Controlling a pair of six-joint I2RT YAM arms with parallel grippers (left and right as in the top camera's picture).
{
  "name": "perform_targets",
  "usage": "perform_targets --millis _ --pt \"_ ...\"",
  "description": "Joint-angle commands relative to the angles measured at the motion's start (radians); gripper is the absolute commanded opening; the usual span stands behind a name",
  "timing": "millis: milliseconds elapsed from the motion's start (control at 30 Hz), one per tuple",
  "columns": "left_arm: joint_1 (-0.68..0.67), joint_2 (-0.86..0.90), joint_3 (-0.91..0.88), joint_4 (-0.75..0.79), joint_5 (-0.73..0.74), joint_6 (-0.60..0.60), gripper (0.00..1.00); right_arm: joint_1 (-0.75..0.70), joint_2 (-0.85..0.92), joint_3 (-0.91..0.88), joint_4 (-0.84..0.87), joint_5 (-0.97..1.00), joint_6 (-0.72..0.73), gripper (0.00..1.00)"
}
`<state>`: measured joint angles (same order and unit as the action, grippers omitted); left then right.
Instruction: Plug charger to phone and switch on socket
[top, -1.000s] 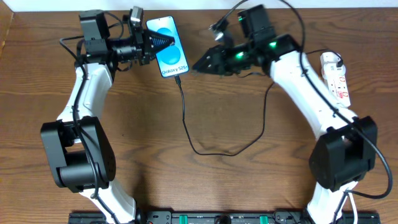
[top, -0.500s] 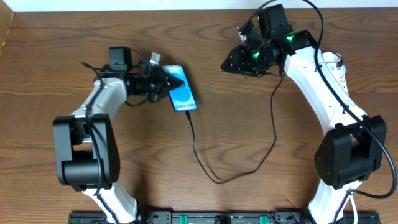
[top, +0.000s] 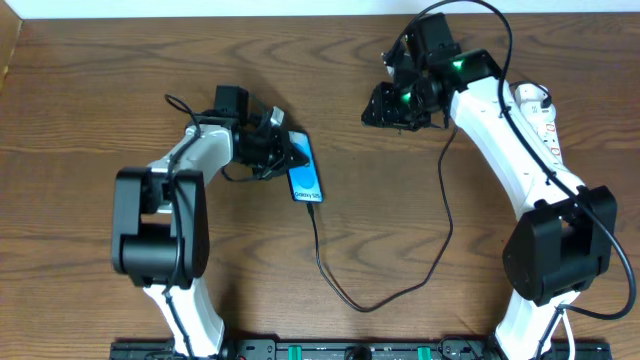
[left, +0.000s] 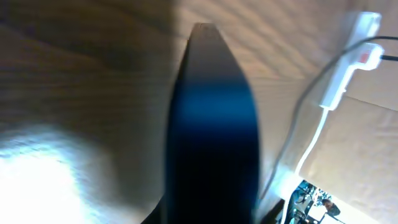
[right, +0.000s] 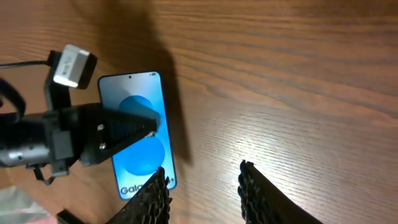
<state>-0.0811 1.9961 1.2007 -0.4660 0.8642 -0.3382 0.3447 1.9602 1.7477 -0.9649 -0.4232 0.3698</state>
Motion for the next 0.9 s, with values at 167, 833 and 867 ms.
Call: perform_targets --millis 167,833,867 --pt "0.003 0.027 0.004 -0.001 0.002 0.024 0.07 0.013 -0.034 0.012 -0.008 0.051 -0.019 0.36" --pt "0.003 0.027 -0.002 -0.004 -0.047 0.011 0.14 0.013 -0.034 0.012 -0.023 0.051 -0.020 0.36" --pt "0.003 0.027 -0.002 -0.004 -0.047 0.011 0.16 0.013 -0.034 0.012 -0.024 0.051 -0.020 0.37"
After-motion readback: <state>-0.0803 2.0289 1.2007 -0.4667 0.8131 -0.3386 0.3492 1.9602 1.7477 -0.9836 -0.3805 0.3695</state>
